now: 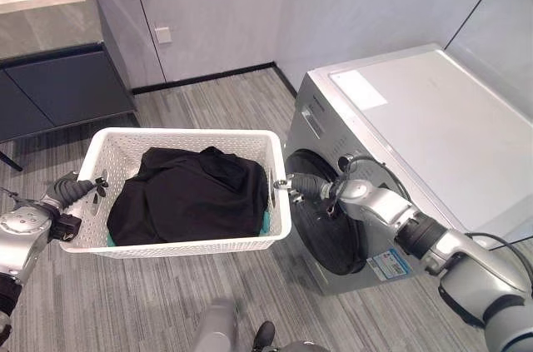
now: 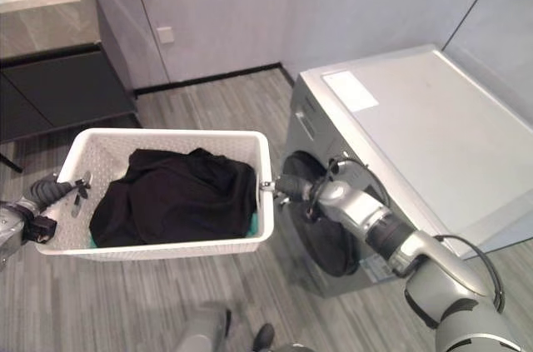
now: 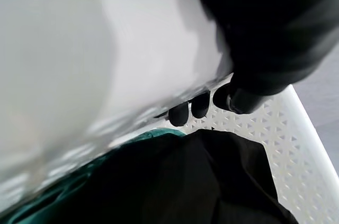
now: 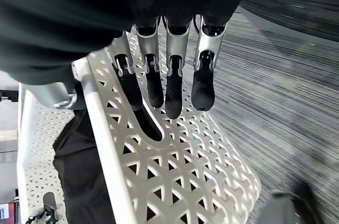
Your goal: Grab the laundry basket,head to the washer,open it,put in the laundry and shut it.
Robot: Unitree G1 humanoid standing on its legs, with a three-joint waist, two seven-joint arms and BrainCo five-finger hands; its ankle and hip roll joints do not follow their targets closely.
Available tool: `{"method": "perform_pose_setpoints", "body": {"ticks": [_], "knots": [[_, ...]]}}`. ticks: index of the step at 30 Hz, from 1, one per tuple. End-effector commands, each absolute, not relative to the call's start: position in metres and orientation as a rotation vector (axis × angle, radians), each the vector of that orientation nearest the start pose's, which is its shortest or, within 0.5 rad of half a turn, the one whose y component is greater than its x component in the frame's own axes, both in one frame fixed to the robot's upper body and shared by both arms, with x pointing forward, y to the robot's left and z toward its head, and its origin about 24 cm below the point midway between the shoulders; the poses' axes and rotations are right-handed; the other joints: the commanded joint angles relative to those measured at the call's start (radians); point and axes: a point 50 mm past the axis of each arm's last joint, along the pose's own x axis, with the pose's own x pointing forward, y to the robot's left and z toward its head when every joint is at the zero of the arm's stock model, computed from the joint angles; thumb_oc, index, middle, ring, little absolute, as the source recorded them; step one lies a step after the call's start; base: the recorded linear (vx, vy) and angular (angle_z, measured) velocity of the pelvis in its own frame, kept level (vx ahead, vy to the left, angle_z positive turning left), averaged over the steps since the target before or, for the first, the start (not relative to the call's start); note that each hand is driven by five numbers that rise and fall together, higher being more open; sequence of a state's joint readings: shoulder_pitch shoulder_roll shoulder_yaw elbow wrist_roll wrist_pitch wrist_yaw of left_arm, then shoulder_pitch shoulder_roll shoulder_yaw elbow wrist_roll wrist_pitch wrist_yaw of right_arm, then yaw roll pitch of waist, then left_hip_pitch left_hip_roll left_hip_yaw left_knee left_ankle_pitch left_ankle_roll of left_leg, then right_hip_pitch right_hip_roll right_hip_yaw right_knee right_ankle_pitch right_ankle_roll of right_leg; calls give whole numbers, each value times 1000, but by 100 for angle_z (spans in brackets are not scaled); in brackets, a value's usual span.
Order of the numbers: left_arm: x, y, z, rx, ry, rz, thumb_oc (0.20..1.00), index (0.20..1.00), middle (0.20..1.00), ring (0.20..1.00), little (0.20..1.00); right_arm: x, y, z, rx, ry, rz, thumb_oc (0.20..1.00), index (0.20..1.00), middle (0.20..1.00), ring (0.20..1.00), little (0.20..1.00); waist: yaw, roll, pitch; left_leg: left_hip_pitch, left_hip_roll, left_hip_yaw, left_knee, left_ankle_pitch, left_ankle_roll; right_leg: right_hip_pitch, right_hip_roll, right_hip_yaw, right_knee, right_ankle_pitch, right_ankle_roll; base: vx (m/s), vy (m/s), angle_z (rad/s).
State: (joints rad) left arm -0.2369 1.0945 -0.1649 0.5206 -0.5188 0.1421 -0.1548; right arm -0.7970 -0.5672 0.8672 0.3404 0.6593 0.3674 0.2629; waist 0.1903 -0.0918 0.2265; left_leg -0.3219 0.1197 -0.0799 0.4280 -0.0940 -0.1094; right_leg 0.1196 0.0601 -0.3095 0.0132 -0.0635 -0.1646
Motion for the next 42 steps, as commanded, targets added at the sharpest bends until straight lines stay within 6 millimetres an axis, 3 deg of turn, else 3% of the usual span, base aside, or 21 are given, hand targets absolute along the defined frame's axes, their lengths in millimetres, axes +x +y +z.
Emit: {"method": "perform_pose_setpoints", "body": {"ticks": [1, 3, 5, 7, 12, 21, 30, 31, 33, 34, 36, 38, 42], "knots": [[260, 395, 142, 545, 263, 236, 200, 200, 200, 200, 200, 328, -42, 178, -128, -61, 1047, 200, 200, 200, 200, 200, 23, 15, -37, 143, -42, -72, -208, 118, 26, -85, -107, -1, -2, 29, 229, 216, 175, -57], [256, 396, 147, 563, 253, 232, 200, 200, 200, 200, 200, 326, -37, 184, -124, -101, 1055, 200, 200, 200, 200, 200, 38, 32, -31, 88, -35, -97, -299, 193, 4, -54, -94, 20, 1, 8, 226, 177, 122, -65], [254, 397, 151, 579, 242, 236, 200, 200, 200, 200, 200, 325, -36, 189, -127, -133, 1052, 200, 200, 200, 200, 200, 48, 37, -24, 51, -42, -90, -303, 211, 0, -42, -93, 30, 3, 3, 226, 120, 122, -54], [240, 405, 155, 593, 223, 276, 200, 200, 200, 200, 200, 323, -33, 197, -174, -209, 1038, 200, 200, 200, 200, 200, 85, 60, -34, 111, -99, -161, -240, 163, 24, -37, -100, 102, 38, -16, 243, 152, 274, -107], [231, 411, 163, 606, 196, 307, 200, 200, 200, 200, 200, 325, -25, 188, -130, -174, 1024, 200, 200, 200, 200, 200, 89, 66, -81, 198, -136, -102, -258, 103, 71, -26, -145, 170, 65, -28, 271, 174, 260, -114], [230, 406, 166, 578, 134, 318, 200, 200, 200, 200, 200, 331, -29, 183, -140, -180, 960, 200, 200, 200, 200, 200, 67, 78, -101, 262, -122, -6, -270, 57, 99, -47, -174, 204, 76, -12, 299, 51, 77, -38], [241, 403, 179, 599, 99, 320, 200, 200, 200, 200, 200, 339, -45, 199, -177, -238, 872, 200, 200, 200, 200, 200, 32, 74, -122, 280, -102, -12, -277, 50, 82, -19, -163, 180, 41, -18, 292, 38, -46, -8], [248, 401, 191, 626, 74, 315, 200, 200, 200, 200, 200, 345, -49, 208, -194, -249, 843, 200, 200, 200, 200, 200, 23, 72, -129, 282, -97, -13, -284, 53, 77, -17, -160, 173, 37, -17, 292, 24, -37, 10], [254, 398, 195, 625, 62, 305, 200, 200, 200, 200, 200, 349, -51, 214, -197, -254, 829, 200, 200, 200, 200, 200, 24, 70, -130, 282, -96, -15, -287, 55, 76, -18, -159, 170, 36, -16, 291, 26, -31, 7], [260, 400, 203, 613, 48, 318, 200, 200, 200, 200, 200, 356, -54, 231, -209, -281, 793, 200, 200, 200, 200, 200, 18, 67, -137, 286, -90, -10, -295, 58, 73, -19, -157, 166, 31, -11, 293, 27, -13, 12], [263, 400, 210, 626, 36, 322, 200, 200, 200, 200, 200, 359, -55, 238, -212, -290, 775, 200, 200, 200, 200, 200, 18, 65, -140, 288, -88, -6, -298, 58, 72, -19, -158, 163, 28, -7, 294, 31, -13, 4], [275, 402, 239, 671, -7, 354, 200, 200, 200, 200, 200, 366, -50, 268, -226, -332, 759, 200, 200, 200, 200, 200, 6, 57, -157, 295, -82, -1, -307, 57, 68, -13, -157, 157, 17, -1, 298, 57, -1, -4], [292, 397, 268, 720, -34, 357, 200, 200, 200, 200, 200, 381, -66, 292, -280, -323, 666, 200, 200, 200, 200, 200, -2, 51, -167, 301, -81, 6, -303, 48, 68, -10, -159, 155, 20, 1, 303, 47, 24, 0]]}}
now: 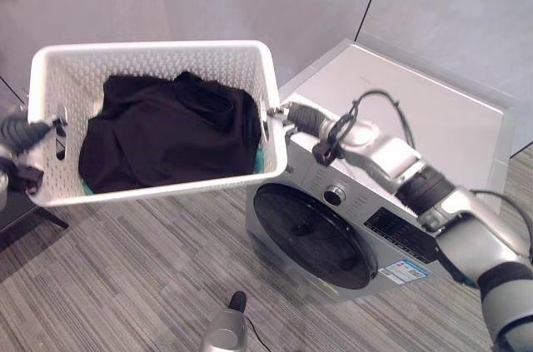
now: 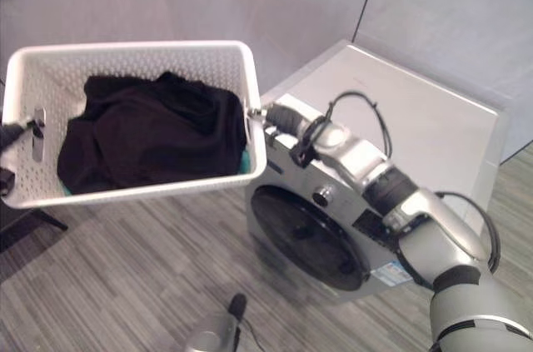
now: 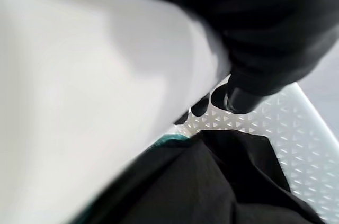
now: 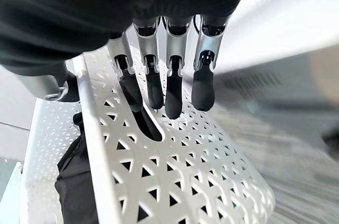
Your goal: Grab the laundry basket,head to the washer,open it,put in the laundry and shut it.
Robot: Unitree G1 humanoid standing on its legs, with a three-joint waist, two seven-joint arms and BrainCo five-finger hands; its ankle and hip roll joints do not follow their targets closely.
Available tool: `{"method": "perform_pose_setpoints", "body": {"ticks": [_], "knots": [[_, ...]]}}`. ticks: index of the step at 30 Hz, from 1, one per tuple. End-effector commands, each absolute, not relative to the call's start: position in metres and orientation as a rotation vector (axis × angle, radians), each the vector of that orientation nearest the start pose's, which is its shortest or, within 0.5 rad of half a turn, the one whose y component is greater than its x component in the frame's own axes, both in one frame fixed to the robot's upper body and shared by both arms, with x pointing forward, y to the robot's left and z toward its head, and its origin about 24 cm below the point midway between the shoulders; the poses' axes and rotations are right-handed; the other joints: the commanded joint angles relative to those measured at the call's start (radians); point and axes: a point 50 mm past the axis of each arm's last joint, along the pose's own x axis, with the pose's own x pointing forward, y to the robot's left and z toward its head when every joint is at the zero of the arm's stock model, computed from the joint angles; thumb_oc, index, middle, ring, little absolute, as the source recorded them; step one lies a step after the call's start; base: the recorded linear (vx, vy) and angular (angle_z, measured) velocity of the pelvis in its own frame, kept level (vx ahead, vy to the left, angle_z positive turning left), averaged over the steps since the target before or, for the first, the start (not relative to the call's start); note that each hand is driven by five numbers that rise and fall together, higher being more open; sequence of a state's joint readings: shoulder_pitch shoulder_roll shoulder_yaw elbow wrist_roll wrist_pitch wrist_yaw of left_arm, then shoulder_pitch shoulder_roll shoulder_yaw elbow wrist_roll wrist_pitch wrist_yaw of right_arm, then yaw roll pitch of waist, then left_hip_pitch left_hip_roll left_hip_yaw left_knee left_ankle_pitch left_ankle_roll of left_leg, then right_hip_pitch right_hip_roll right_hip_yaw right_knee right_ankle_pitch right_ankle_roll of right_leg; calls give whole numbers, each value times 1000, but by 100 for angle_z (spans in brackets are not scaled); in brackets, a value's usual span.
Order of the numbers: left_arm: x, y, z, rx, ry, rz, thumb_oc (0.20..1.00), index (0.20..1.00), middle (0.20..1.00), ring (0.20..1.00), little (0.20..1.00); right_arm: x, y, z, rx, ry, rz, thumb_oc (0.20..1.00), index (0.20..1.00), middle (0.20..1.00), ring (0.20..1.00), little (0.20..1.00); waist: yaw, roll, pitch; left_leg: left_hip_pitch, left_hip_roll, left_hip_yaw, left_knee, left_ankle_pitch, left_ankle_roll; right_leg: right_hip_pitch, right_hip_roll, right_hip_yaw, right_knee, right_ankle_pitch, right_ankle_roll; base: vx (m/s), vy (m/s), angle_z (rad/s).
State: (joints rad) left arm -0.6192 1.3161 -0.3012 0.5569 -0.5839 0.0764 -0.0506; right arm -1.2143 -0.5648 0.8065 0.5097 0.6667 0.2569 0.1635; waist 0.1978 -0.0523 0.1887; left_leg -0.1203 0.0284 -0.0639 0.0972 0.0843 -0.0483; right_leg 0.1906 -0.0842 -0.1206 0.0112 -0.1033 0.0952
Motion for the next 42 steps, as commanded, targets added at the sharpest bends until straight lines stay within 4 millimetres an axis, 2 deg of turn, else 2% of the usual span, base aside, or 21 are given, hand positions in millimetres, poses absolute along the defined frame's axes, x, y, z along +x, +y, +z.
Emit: {"method": "perform_pose_setpoints", "body": {"ticks": [1, 4, 5, 6, 12, 17, 20, 23, 25, 30, 38, 42], "knots": [[298, 390, 273, 718, -53, 341, 200, 200, 200, 200, 200, 384, -74, 297, -287, -323, 628, 200, 200, 200, 200, 200, -9, 10, -131, 101, 10, -9, 29, -133, 8, -79, -16, -34, 23, 41, 45, 41, 34, -3], [309, 385, 283, 725, -56, 331, 200, 200, 200, 200, 200, 389, -85, 304, -302, -313, 585, 200, 200, 200, 200, 200, -12, 5, -134, 107, 10, -4, 29, -137, 9, -80, -16, -31, 27, 41, 47, 30, 35, -3], [314, 382, 288, 726, -61, 330, 200, 200, 200, 200, 200, 392, -91, 307, -326, -302, 556, 200, 200, 200, 200, 200, -21, 6, -138, 110, 11, -1, 26, -139, 9, -82, -16, -29, 30, 42, 49, 40, 49, -11], [323, 373, 296, 743, -66, 313, 200, 200, 200, 200, 200, 397, -107, 310, -364, -278, 498, 200, 200, 200, 200, 200, -32, 5, -142, 117, 12, 6, 23, -141, 11, -84, -18, -26, 34, 46, 53, 54, 66, -13], [346, 359, 304, 745, -46, 314, 200, 200, 200, 200, 200, 402, -136, 308, -462, -222, 403, 200, 200, 200, 200, 200, -80, 13, -149, 144, 21, 49, 9, -149, 16, -100, -19, 0, 36, 57, 63, 33, 56, -20], [365, 343, 295, 729, -8, 290, 200, 200, 200, 200, 200, 401, -149, 302, -498, -190, 382, 200, 200, 200, 200, 200, -122, 25, -146, 163, 24, 92, -4, -158, 23, -118, -21, 32, 34, 67, 73, 22, 61, -35], [379, 326, 287, 702, 5, 259, 200, 200, 200, 200, 200, 402, -162, 298, -525, -163, 339, 200, 200, 200, 200, 200, -159, 39, -134, 167, 25, 130, -21, -157, 27, -148, -27, 63, 31, 84, 83, -19, 73, -33], [386, 315, 288, 696, 1, 246, 200, 200, 200, 200, 200, 404, -169, 294, -550, -132, 306, 200, 200, 200, 200, 200, -178, 45, -120, 163, 25, 143, -23, -156, 30, -168, -27, 77, 41, 89, 84, -29, 54, -43], [392, 307, 285, 696, 13, 236, 200, 200, 200, 200, 200, 406, -170, 287, -538, -106, 303, 200, 200, 200, 200, 200, -200, 45, -107, 159, 24, 155, -20, -160, 35, -184, -27, 89, 46, 94, 88, -19, 44, -25], [396, 302, 282, 697, 28, 244, 200, 200, 200, 200, 200, 407, -172, 273, -528, -57, 310, 200, 200, 200, 200, 200, -221, 44, -93, 171, 29, 206, -13, -176, 46, -204, -24, 124, 43, 110, 94, 8, 33, -26], [399, 297, 283, 680, 18, 247, 200, 200, 200, 200, 200, 407, -170, 268, -534, -44, 322, 200, 200, 200, 200, 200, -237, 39, -88, 182, 35, 238, -13, -186, 48, -214, -20, 154, 36, 117, 97, 14, 15, -24], [403, 289, 284, 667, 13, 254, 200, 200, 200, 200, 200, 408, -167, 272, -554, -54, 323, 200, 200, 200, 200, 200, -265, 41, -83, 186, 34, 264, -23, -189, 51, -231, -21, 179, 24, 132, 102, -9, 28, -16]]}}
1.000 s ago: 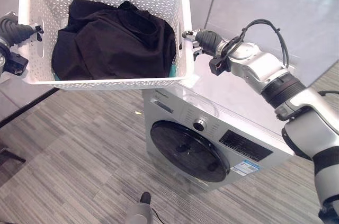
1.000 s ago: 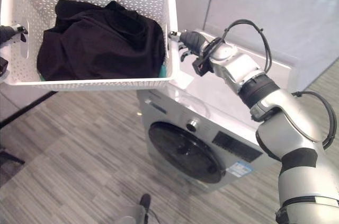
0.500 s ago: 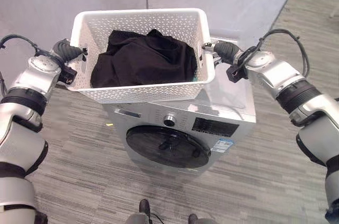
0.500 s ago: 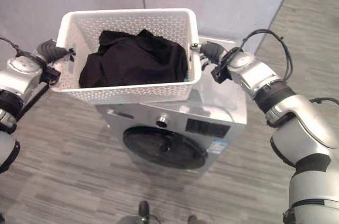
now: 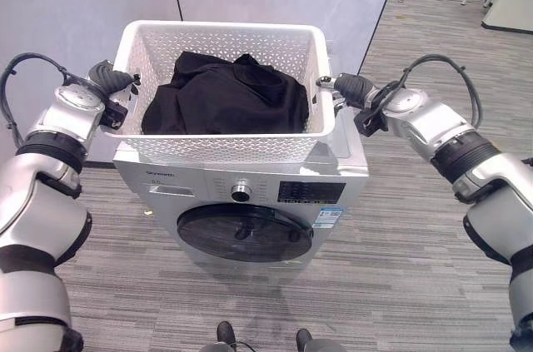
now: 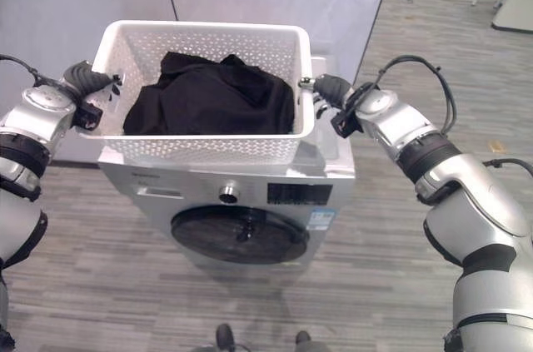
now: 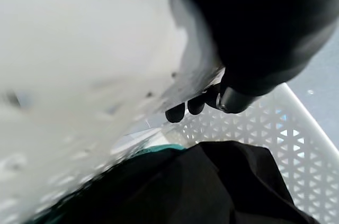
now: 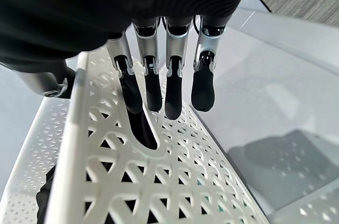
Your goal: Grab the laundry basket,head to the washer,open it,put in the laundry and shut it.
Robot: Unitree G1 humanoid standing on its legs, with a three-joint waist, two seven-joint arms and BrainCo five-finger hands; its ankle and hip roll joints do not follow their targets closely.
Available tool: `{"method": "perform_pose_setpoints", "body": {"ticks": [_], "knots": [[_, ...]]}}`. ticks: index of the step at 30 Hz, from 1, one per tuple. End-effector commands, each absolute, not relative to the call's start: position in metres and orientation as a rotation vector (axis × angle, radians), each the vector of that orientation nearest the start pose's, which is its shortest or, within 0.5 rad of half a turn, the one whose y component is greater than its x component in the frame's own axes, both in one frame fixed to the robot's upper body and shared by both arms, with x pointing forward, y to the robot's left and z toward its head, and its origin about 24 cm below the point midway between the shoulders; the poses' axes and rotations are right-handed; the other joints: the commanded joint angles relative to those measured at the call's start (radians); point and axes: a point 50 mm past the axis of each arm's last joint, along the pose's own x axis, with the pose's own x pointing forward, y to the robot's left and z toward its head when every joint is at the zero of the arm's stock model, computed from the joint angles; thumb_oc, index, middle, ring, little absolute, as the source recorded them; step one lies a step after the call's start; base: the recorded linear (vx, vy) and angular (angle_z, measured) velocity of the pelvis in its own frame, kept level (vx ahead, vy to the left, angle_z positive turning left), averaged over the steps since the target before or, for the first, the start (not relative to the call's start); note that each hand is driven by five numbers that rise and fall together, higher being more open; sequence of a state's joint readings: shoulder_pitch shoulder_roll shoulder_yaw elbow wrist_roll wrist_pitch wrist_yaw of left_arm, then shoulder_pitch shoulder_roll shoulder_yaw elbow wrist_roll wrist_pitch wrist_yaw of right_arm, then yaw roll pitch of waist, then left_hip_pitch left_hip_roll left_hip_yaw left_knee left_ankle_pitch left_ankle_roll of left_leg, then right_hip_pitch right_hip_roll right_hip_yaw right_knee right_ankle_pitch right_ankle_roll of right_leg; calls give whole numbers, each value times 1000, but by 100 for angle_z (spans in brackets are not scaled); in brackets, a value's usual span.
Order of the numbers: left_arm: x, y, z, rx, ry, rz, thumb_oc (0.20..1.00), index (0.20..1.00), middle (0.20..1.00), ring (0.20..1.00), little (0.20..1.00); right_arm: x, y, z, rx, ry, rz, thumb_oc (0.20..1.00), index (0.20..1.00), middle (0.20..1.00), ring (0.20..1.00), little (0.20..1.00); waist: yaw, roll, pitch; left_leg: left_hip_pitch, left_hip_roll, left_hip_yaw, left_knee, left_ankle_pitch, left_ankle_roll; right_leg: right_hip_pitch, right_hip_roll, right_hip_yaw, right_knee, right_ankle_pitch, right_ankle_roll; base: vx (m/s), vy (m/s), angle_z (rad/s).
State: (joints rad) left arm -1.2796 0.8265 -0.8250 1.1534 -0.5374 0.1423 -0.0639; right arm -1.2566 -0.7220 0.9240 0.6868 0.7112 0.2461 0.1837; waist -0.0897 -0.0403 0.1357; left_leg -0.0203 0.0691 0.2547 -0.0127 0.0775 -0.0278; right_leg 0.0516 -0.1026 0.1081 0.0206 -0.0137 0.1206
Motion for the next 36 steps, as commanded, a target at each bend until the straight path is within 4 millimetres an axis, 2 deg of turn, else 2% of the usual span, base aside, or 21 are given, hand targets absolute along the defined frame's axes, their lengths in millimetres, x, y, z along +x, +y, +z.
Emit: {"method": "perform_pose_setpoints", "body": {"ticks": [1, 10, 11, 12, 14, 16, 18, 22, 23, 29, 36], "knots": [[404, 288, 284, 663, 14, 251, 200, 200, 200, 200, 200, 408, -167, 273, -556, -55, 322, 200, 200, 200, 200, 200, 19, 30, -28, 87, -8, -47, 82, -182, 31, -96, -3, -45, 10, 47, 80, -20, 19, -19], [408, 276, 288, 674, -10, 252, 200, 200, 200, 200, 200, 415, -164, 272, -587, -29, 296, 200, 200, 200, 200, 200, 4, 33, -9, 75, -8, -4, 58, -168, 28, -138, -4, -11, -9, 78, 92, -21, 1, -25], [409, 274, 286, 698, 3, 255, 263, 263, 263, 263, 263, 417, -164, 272, -612, -18, 279, 526, 526, 526, 526, 526, 4, 31, -5, 71, -7, -3, 58, -168, 28, -142, -4, -11, -13, 81, 90, -15, -27, -18], [411, 272, 288, 705, 8, 277, 1000, 1000, 1000, 1000, 1000, 420, -161, 274, -639, -9, 252, 1000, 1000, 1000, 1000, 1000, 1, 30, -1, 69, -6, 5, 55, -166, 27, -146, -3, -9, -20, 87, 91, -13, -40, -15], [410, 277, 279, 783, 73, 317, 1000, 1000, 1000, 1000, 1000, 423, -162, 275, -671, 8, 220, 1000, 1000, 1000, 1000, 1000, 5, 29, 3, 63, -3, 6, 54, -161, 25, -152, -2, -12, -20, 90, 90, -11, -37, -6], [414, 267, 281, 902, 60, 336, 1000, 1000, 1000, 1000, 1000, 425, -165, 275, -699, 24, 184, 1000, 1000, 1000, 1000, 1000, 8, 28, 4, 59, 0, -2, 54, -158, 23, -152, -1, -20, -23, 90, 88, 12, -41, -1], [415, 264, 275, 935, 81, 333, 1000, 1000, 1000, 1000, 1000, 427, -166, 273, -737, 45, 159, 1000, 1000, 1000, 1000, 1000, 12, 26, 4, 57, 2, -9, 54, -158, 22, -147, -1, -28, -26, 88, 85, 24, -41, 4], [415, 260, 287, 1001, 54, 359, 1000, 1000, 1000, 1000, 1000, 429, -171, 272, -796, 66, 123, 1000, 1000, 1000, 1000, 1000, 18, 25, -1, 58, 2, -22, 56, -160, 22, -135, -1, -40, -32, 84, 82, 29, -31, 5], [415, 261, 290, 1071, 59, 370, 1000, 1000, 1000, 1000, 1000, 429, -171, 272, -871, 73, 111, 1000, 1000, 1000, 1000, 1000, 19, 25, -5, 59, 2, -30, 60, -163, 21, -127, -1, -46, -34, 81, 79, 41, -23, 13], [412, 271, 288, 1089, 73, 404, 1000, 1000, 1000, 1000, 1000, 429, -170, 279, -1017, 47, 84, 1000, 1000, 1000, 1000, 1000, 22, 29, -24, 67, 2, -49, 55, -165, 19, -106, -3, -67, -44, 75, 73, 37, -10, 13], [409, 282, 279, 1129, 104, 433, 1000, 1000, 1000, 1000, 1000, 427, -186, 286, -1178, 21, 1, 1000, 1000, 1000, 1000, 1000, 23, 27, -52, 87, 3, -75, 41, -163, 14, -70, -5, -93, -51, 63, 65, 20, -7, 10]]}}
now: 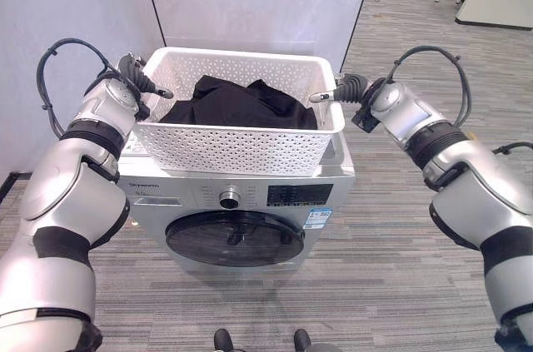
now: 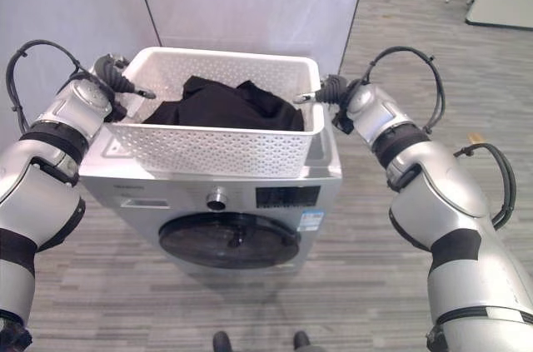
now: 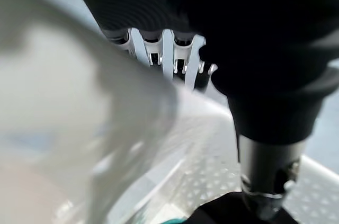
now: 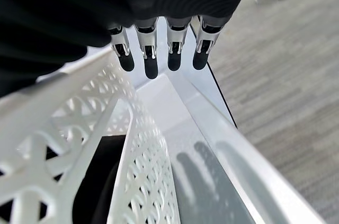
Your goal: Grab the laundry basket,head to the washer,open it,put in the laundry and shut it.
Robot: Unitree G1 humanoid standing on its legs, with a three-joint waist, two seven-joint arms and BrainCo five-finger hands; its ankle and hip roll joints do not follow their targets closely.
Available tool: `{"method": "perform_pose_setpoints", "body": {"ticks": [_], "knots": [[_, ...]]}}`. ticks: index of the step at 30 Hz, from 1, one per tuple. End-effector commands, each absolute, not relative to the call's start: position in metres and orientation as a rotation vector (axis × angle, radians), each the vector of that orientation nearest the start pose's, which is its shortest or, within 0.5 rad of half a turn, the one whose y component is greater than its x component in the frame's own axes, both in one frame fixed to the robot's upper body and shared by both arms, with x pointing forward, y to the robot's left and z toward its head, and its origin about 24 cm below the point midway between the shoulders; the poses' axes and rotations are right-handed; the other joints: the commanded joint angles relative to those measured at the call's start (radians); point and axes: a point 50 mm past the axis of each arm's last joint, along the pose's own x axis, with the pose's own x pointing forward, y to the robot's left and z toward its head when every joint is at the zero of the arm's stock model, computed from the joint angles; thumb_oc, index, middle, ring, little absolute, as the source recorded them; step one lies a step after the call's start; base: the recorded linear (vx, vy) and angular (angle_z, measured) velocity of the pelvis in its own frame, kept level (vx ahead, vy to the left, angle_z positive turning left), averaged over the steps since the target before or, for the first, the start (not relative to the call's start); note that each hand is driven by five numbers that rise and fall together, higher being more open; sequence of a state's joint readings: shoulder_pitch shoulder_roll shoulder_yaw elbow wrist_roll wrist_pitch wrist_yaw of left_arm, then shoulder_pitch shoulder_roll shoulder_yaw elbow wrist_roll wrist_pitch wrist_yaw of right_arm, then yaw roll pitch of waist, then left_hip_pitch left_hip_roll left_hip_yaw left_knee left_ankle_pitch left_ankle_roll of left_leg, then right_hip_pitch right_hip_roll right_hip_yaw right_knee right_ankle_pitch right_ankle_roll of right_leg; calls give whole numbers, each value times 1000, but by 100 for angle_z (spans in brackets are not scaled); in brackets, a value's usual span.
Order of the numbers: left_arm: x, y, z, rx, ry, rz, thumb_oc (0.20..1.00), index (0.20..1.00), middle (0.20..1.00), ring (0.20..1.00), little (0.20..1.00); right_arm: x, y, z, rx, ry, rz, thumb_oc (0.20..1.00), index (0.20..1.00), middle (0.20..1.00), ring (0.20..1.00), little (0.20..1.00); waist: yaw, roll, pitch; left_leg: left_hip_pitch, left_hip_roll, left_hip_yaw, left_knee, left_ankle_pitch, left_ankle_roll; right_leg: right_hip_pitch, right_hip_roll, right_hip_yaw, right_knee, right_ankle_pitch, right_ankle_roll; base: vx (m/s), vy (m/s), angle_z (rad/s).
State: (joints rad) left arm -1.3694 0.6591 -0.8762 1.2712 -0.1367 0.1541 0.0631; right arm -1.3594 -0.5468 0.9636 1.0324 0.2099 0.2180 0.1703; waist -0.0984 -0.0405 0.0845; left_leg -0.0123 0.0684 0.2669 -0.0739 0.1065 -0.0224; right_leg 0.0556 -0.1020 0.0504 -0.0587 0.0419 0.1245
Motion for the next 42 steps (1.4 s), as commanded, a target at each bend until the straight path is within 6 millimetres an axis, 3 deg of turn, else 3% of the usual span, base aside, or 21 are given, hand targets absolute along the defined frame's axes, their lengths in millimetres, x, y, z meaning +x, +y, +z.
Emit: {"method": "perform_pose_setpoints", "body": {"ticks": [1, 4, 15, 18, 19, 22, 26, 28, 29, 30, 31, 32, 33, 34, 35, 36, 37, 39, 40, 41, 42], "knots": [[407, 288, 277, 1127, 122, 444, 1000, 1000, 1000, 1000, 1000, 426, -189, 289, -1233, 9, -26, 1000, 1000, 1000, 1000, 1000, 32, 27, -4, 80, 3, -90, 100, -191, 8, -73, -6, -39, 28, 9, 61, -8, 4, 13], [405, 291, 278, 1131, 115, 455, 1000, 1000, 1000, 1000, 1000, 424, -191, 298, -1430, -18, -77, 1000, 1000, 1000, 1000, 1000, 32, 29, -15, 89, 0, -94, 87, -188, 8, -63, -8, -45, 20, 10, 60, 1, 0, 9], [398, 309, 269, 1080, 150, 496, 1000, 1000, 1000, 1000, 1000, 419, -222, 298, -1555, 60, -162, 1000, 1000, 1000, 1000, 1000, 32, 38, -49, 111, -7, -125, 52, -168, 4, -31, -13, -75, 9, 5, 51, -14, -1, 9], [390, 325, 270, 973, 102, 535, 1000, 1000, 1000, 1000, 1000, 409, -262, 295, -1547, 124, -251, 1000, 1000, 1000, 1000, 1000, 34, 45, -57, 112, -13, -140, 13, -141, 0, -31, -19, -81, -9, 17, 50, -78, 2, 17], [390, 325, 270, 973, 103, 534, 1000, 1000, 1000, 1000, 1000, 409, -262, 295, -1548, 125, -250, 1000, 1000, 1000, 1000, 1000, 34, 45, -58, 112, -13, -140, 12, -141, 0, -30, -19, -81, -9, 17, 50, -16, -7, 3], [380, 339, 266, 885, 29, 554, 1000, 1000, 1000, 1000, 1000, 391, -296, 289, -1443, 81, -318, 1000, 1000, 1000, 1000, 1000, 38, 49, -61, 118, -11, -155, 11, -142, 1, -17, -21, -91, -7, 5, 47, 1, -9, 6], [357, 359, 247, 801, -46, 552, 1000, 1000, 1000, 1000, 1000, 347, -345, 276, -1524, 26, -475, 1000, 1000, 1000, 1000, 1000, 50, 54, -63, 109, -14, -173, 25, -139, 6, -13, -27, -105, -1, 0, 41, 3, -15, 16], [337, 378, 231, 762, -38, 570, 1000, 1000, 1000, 1000, 1000, 318, -371, 256, -1491, 42, -545, 1000, 1000, 1000, 1000, 1000, 59, 52, -71, 113, -15, -186, 29, -148, 8, -1, -27, -117, -2, -11, 41, 21, -31, 5], [300, 405, 205, 697, -24, 637, 1000, 1000, 1000, 1000, 1000, 281, -398, 223, -1380, 73, -637, 1000, 1000, 1000, 1000, 1000, 65, 50, -64, 109, -17, -196, 32, -146, 10, 2, -29, -124, -2, -14, 37, -31, -47, 16], [286, 412, 195, 676, -25, 665, 1000, 1000, 1000, 1000, 1000, 267, -409, 209, -1333, 100, -671, 1000, 1000, 1000, 1000, 1000, 72, 46, -64, 108, -17, -202, 34, -146, 10, 4, -29, -127, -2, -16, 36, -4, -53, 20], [253, 427, 168, 622, 12, 727, 1000, 1000, 1000, 1000, 1000, 240, -424, 178, -1223, 164, -721, 1000, 1000, 1000, 1000, 1000, 82, 42, -65, 105, -17, -208, 36, -145, 10, 7, -30, -132, -6, -18, 34, 29, -25, 26], [249, 427, 166, 623, 20, 727, 1000, 1000, 1000, 1000, 1000, 240, -423, 177, -1227, 165, -715, 1000, 1000, 1000, 1000, 1000, 79, 45, -70, 110, -16, -209, 33, -151, 10, 13, -29, -133, -8, -23, 35, 60, -35, 12], [215, 439, 130, 551, 92, 816, 1000, 1000, 1000, 1000, 1000, 220, -426, 138, -1085, 220, -725, 1000, 1000, 1000, 1000, 1000, 85, 44, -72, 114, -15, -216, 30, -157, 10, 19, -27, -134, -14, -33, 34, 22, -30, 14], [202, 442, 118, 526, 118, 850, 1000, 1000, 1000, 1000, 1000, 213, -425, 123, -1019, 243, -724, 1000, 1000, 1000, 1000, 1000, 84, 42, -70, 110, -15, -217, 32, -148, 9, 16, -27, -135, -12, -27, 30, -20, -52, 4], [179, 446, 91, 461, 185, 935, 1000, 1000, 1000, 1000, 1000, 199, -422, 93, -929, 319, -718, 1000, 1000, 1000, 1000, 1000, 86, 37, -64, 111, -14, -219, 32, -144, 7, 18, -23, -135, -10, -28, 26, -55, -44, 15], [158, 445, 59, 430, 301, 976, 1000, 1000, 1000, 1000, 1000, 185, -415, 58, -811, 415, -681, 1000, 1000, 1000, 1000, 1000, 84, 33, -66, 107, -12, -223, 28, -141, 5, 17, -22, -134, -10, -33, 22, -30, -35, 17], [143, 441, 36, 411, 388, 990, 1000, 1000, 1000, 1000, 1000, 176, -408, 36, -738, 476, -652, 1000, 1000, 1000, 1000, 1000, 84, 31, -66, 104, -12, -227, 28, -137, 4, 16, -20, -135, -8, -36, 19, -32, -25, 19], [99, 417, -40, 275, 716, 974, 1000, 1000, 1000, 1000, 1000, 130, -393, -43, -477, 769, -651, 1000, 1000, 1000, 1000, 1000, 83, 28, -65, 101, -9, -247, 17, -135, 1, 22, -17, -146, -5, -50, 13, -41, -10, 25], [94, 407, -55, 255, 783, 936, 1000, 1000, 1000, 1000, 1000, 124, -387, -56, -461, 823, -638, 1000, 1000, 1000, 1000, 1000, 86, 28, -61, 92, -10, -251, 18, -123, 1, 16, -17, -152, -2, -44, 10, -38, 7, 38], [60, 381, -95, 216, 1026, 889, 1000, 1000, 1000, 1000, 1000, 122, -374, -70, -496, 883, -554, 1000, 1000, 1000, 1000, 1000, 89, 29, -61, 91, -11, -265, 12, -124, 0, 18, -16, -162, 0, -53, 7, -59, 10, 26], [47, 369, -109, 183, 1112, 864, 1000, 1000, 1000, 1000, 1000, 128, -367, -70, -468, 846, -540, 1000, 1000, 1000, 1000, 1000, 84, 29, -61, 87, -12, -269, 12, -121, 0, 16, -17, -164, 2, -55, 6, -18, 9, 14]]}}
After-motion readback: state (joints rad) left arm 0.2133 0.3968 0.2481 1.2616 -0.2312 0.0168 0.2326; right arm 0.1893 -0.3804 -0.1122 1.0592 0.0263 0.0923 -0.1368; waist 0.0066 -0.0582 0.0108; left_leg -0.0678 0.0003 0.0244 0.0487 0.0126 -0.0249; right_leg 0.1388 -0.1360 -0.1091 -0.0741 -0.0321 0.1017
